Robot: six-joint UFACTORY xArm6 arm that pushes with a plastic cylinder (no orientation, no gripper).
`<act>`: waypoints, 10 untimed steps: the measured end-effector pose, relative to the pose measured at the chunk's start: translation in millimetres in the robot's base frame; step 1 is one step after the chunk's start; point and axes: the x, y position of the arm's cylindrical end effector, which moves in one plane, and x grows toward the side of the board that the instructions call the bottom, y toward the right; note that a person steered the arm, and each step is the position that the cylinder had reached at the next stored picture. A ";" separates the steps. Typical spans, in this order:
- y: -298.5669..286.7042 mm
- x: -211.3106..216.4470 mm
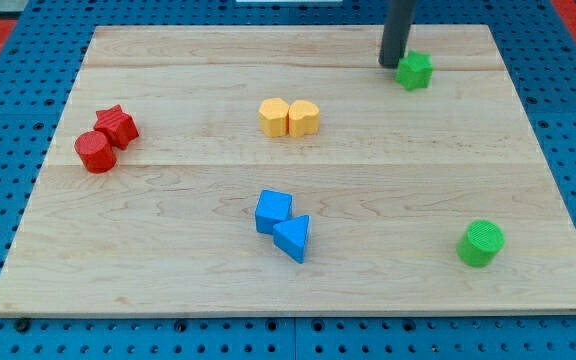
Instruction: Slide the green star bottom right to the yellow heart
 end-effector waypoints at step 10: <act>104.1 42.7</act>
